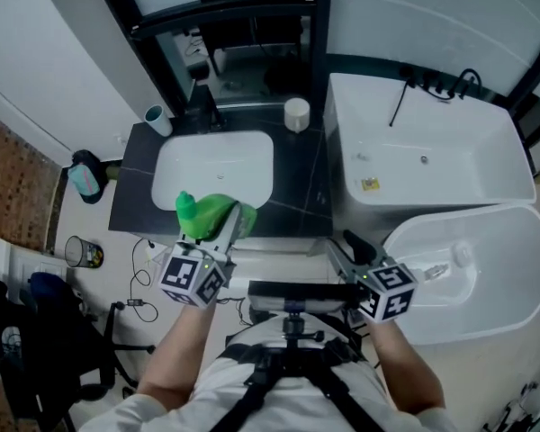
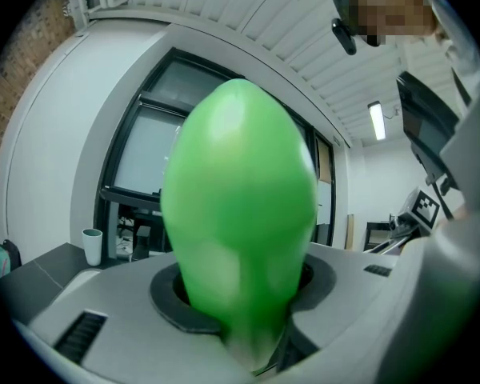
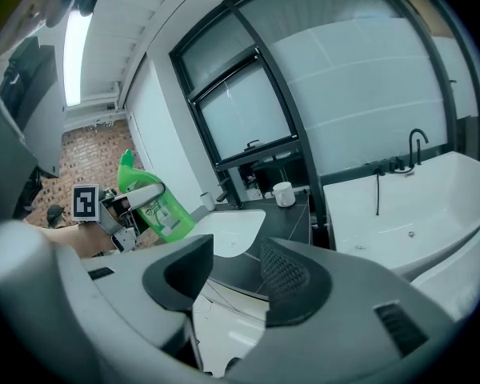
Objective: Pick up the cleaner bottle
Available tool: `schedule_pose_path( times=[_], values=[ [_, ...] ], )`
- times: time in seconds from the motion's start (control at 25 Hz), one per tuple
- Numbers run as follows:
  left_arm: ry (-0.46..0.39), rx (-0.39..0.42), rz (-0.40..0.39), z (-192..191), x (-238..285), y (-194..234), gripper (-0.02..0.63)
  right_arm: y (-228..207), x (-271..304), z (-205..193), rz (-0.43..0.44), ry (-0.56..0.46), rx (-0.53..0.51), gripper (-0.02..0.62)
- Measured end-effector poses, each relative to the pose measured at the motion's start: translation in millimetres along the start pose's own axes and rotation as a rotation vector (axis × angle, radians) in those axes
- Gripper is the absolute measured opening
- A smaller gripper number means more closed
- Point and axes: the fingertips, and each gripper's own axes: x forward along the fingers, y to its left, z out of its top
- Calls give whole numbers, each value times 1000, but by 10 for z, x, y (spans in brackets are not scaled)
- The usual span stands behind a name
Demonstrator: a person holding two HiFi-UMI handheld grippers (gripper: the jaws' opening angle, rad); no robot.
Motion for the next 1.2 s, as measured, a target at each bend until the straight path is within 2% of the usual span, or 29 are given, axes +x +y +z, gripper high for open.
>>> schedule_pose_path(
  times=[0.24, 1.2],
  values=[
    [-13, -2, 1, 17, -127, 43, 166, 101, 39, -25, 17, 5, -12, 184],
    [-20, -10, 92, 89, -660, 368, 164, 469, 240, -77, 79, 40, -48, 184]
  ],
)
